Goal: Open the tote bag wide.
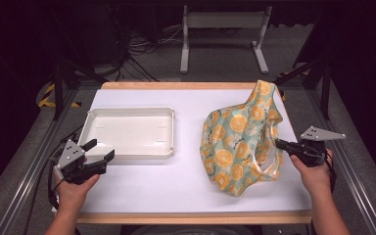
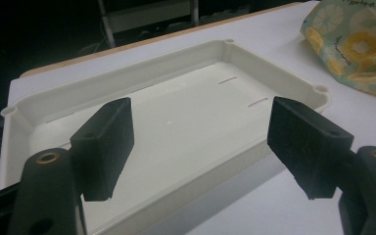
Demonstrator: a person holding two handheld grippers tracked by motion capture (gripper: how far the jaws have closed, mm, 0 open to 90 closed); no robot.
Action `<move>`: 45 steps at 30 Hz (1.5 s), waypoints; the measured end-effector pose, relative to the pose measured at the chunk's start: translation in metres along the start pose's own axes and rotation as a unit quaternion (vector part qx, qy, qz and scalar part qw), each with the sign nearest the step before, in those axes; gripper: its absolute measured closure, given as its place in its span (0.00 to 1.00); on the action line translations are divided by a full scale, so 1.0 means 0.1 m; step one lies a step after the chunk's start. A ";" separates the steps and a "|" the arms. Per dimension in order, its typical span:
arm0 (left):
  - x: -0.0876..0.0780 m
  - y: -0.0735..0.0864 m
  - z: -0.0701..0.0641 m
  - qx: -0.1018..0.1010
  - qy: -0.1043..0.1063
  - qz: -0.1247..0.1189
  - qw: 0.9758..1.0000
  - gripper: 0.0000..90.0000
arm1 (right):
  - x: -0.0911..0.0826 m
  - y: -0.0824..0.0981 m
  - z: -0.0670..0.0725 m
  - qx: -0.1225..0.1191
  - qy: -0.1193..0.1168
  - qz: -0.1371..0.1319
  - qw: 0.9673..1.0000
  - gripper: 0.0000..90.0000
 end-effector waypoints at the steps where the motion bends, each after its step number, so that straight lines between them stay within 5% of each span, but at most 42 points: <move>1: 0.00 0.00 -0.01 0.001 0.001 0.000 1.000 0.29 | -0.02 -0.02 0.01 -0.002 0.000 -0.005 1.000 1.00; 24: 0.00 -0.04 -0.05 -0.006 0.009 -0.006 1.000 0.29 | -0.59 -0.57 0.18 -0.043 -0.021 -0.115 0.992 1.00; 31: 0.01 -0.06 -0.05 -0.009 0.013 -0.008 1.000 0.29 | -0.64 -0.63 0.20 -0.044 -0.035 -0.134 0.989 1.00; 45: 0.04 -0.09 -0.13 0.003 0.025 0.001 1.000 0.32 | -0.48 -1.09 0.50 -0.098 -0.069 -0.134 0.984 1.00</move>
Point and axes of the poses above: each handheld gripper's, and its own axes: x roughly forward along the jaws, y roughly out of its underside, z roughly to its left, the point moved 1 cm from there along x, roughly forward along the jaws, and after that the axes turned 8 degrees about z, right-handed, at the moved point
